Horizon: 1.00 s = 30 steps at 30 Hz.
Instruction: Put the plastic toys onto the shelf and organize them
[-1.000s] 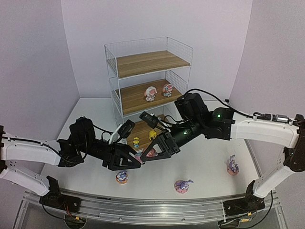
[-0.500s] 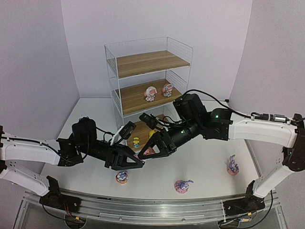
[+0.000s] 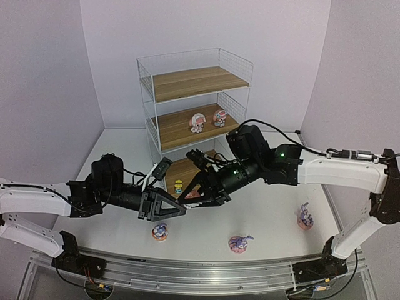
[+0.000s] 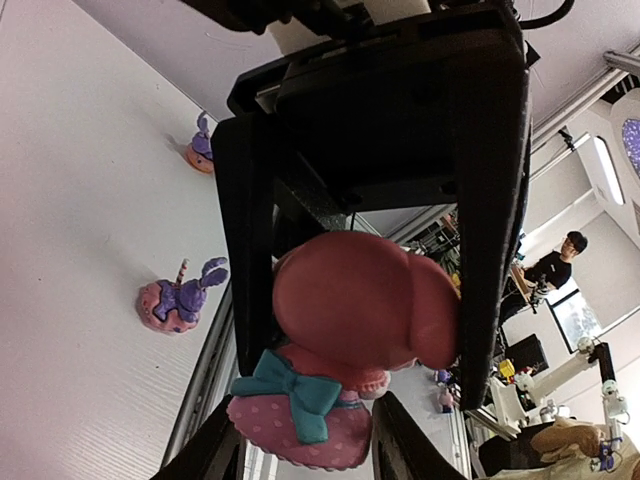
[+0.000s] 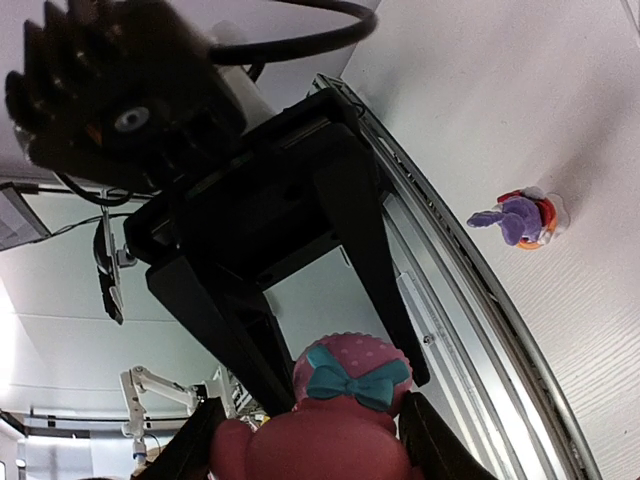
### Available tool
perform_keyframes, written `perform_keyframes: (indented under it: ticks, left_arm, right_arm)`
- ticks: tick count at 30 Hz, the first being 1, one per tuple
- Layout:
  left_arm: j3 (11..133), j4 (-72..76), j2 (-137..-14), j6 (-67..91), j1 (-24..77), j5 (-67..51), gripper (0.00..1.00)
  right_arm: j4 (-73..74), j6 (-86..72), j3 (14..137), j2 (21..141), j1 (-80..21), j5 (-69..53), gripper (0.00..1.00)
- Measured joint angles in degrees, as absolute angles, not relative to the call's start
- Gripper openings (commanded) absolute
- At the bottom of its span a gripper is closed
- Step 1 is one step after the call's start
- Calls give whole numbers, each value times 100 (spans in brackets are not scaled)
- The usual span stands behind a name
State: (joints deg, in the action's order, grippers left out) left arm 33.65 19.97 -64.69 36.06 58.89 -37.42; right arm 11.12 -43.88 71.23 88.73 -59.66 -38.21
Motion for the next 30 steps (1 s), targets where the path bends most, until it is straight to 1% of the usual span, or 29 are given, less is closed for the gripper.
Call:
perform_keyframes:
  ticks: [4,12,14,17,18,19,20,23,26,27,29,30]
  left_arm:
    - [3374,1817,-6351,3394,5889,-3540,42]
    - [3376,1776,-6337,3129,5889,-3530,41]
    - [3376,1776,-6337,3108,5889,-3527,47]
    - [3376,1801,-6337,3056,5889,-3542,65]
    - [3376,1814,-6336,3036,5895,-3546,70]
    - [3376,1825,-6335,3006,5901,-3546,73]
    - [3376,1829,-6337,2988,5905,-3530,74]
    - [3376,1822,-6326,2946,5927,-3476,72]
    - [3376,1821,-6326,2901,5927,-3455,73]
    - [3376,1819,-6326,2880,5927,-3443,74]
    - [3376,1820,-6326,2847,5927,-3444,79]
    - [3376,1822,-6325,2839,5927,-3457,80]
  right_arm:
    - [1083,-4809,7118,8873,-5966,-3699,20]
    - [1021,-5400,7124,8894,-5966,-3668,20]
    - [995,-5524,7124,8916,-5955,-3719,20]
    - [970,-5697,7126,8935,-5930,-3754,20]
    - [970,-5747,7126,8948,-5919,-3755,20]
    - [971,-5795,7126,8962,-5908,-3757,20]
    - [970,-5839,7126,8977,-5899,-3747,20]
    - [963,-5934,7132,9002,-5879,-3716,20]
    - [958,-5990,7141,9002,-5878,-3701,19]
    - [958,-5998,7146,9002,-5878,-3699,17]
    - [954,-5999,7146,9002,-5876,-3700,11]
    - [956,-5964,7146,9002,-5875,-3708,10]
